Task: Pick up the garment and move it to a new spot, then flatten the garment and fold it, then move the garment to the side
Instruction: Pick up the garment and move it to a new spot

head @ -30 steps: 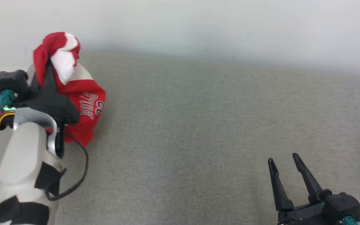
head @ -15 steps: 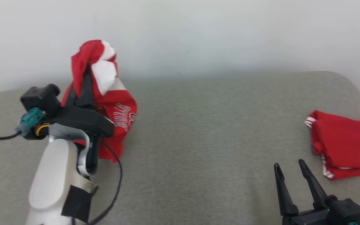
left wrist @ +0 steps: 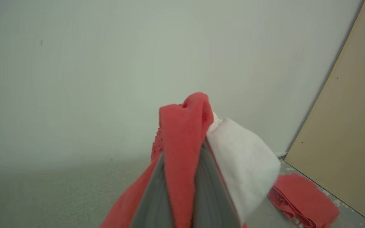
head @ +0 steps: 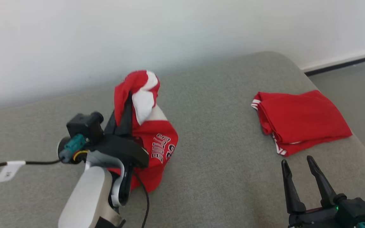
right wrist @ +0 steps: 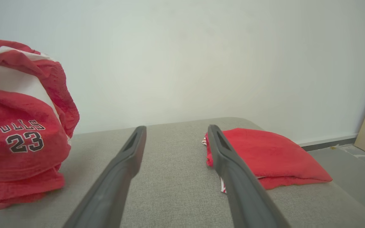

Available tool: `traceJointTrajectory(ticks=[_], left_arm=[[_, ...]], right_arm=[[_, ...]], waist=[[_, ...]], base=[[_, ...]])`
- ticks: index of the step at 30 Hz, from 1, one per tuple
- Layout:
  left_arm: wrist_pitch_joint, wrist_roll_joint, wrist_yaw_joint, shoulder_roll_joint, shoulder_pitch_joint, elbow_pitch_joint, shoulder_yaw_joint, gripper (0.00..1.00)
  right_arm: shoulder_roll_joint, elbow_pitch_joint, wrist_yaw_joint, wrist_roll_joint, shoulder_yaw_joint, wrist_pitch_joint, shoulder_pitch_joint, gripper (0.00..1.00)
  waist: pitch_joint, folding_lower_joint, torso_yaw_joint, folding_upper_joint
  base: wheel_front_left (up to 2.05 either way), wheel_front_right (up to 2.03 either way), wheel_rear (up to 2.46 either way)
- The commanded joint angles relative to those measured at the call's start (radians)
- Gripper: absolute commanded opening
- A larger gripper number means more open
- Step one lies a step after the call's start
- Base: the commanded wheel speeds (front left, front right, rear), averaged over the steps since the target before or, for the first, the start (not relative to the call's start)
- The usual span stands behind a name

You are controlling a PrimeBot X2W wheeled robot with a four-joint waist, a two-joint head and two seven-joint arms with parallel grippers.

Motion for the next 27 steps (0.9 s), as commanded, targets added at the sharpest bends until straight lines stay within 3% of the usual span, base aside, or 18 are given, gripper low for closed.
traceJointTrajectory(ticks=[1, 13, 23, 25, 26, 27], left_arm=[[-0.016, -0.013, 0.008, 0.002, 0.024, 0.015, -0.007, 0.0], [-0.102, -0.073, 0.026, 0.001, 0.1, 0.135, -0.1, 0.0], [-0.123, -0.154, 0.07, 0.001, 0.199, 0.115, -0.177, 0.0], [-0.124, -0.155, 0.078, 0.002, 0.221, 0.1, -0.18, 0.48], [-0.124, -0.153, 0.083, 0.002, 0.233, 0.091, -0.181, 0.95], [-0.124, -0.148, 0.088, 0.002, 0.246, 0.084, -0.179, 1.0]], right_arm=[[0.006, -0.004, -0.002, 0.002, -0.002, 0.0, -0.014, 1.0], [0.008, -0.014, -0.002, -0.009, -0.005, -0.001, -0.033, 1.0], [-0.004, -0.002, -0.002, -0.007, 0.006, -0.001, -0.016, 1.0], [-0.007, 0.001, -0.002, -0.004, 0.011, -0.001, -0.011, 1.0], [-0.009, 0.003, -0.002, -0.002, 0.012, -0.001, -0.006, 1.0], [-0.011, 0.005, -0.002, -0.001, 0.016, -0.001, -0.001, 1.0]], waist=[[0.057, 0.0001, -0.04, 0.0], [0.13, 0.0001, -0.004, 0.0], [0.092, 0.0001, 0.055, 0.0], [0.074, 0.0001, 0.068, 0.0], [0.062, 0.0001, 0.076, 0.0], [0.052, 0.0001, 0.082, 0.0]], base=[[0.0, 0.0, 0.0], [0.0, 0.0, 0.0], [0.0, 0.0, 0.0], [0.0, 0.0, 0.0], [0.0, 0.0, 0.0], [0.0, 0.0, 0.0]])
